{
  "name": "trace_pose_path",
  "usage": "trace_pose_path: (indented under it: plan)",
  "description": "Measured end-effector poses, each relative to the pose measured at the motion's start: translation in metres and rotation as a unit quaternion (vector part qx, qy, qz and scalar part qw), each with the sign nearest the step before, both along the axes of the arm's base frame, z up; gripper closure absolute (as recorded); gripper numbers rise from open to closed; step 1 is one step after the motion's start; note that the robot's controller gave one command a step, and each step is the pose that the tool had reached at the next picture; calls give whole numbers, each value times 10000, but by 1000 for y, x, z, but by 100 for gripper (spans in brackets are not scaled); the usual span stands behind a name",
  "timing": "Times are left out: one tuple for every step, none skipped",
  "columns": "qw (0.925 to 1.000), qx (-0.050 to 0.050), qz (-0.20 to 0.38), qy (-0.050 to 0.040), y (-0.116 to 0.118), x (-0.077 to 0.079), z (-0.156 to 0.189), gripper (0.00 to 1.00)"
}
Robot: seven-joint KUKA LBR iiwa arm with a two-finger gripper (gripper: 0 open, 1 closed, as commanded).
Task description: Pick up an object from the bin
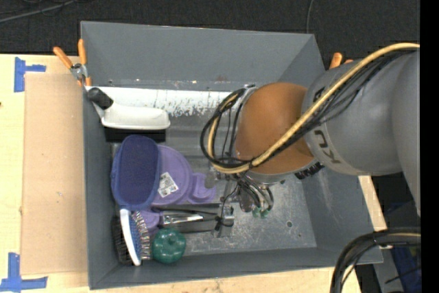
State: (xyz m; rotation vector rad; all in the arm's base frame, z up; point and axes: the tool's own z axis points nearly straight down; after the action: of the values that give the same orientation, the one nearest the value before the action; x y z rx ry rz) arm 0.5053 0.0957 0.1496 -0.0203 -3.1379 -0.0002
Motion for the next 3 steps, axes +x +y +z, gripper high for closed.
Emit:
trace_pose_path:
  plan:
    - [10000,0,0,-1,0,0,0,0]
    - [9998,-1,181,10,47,1,-62,0]
    - [9987,-28,506,-24,73,22,-81,0]
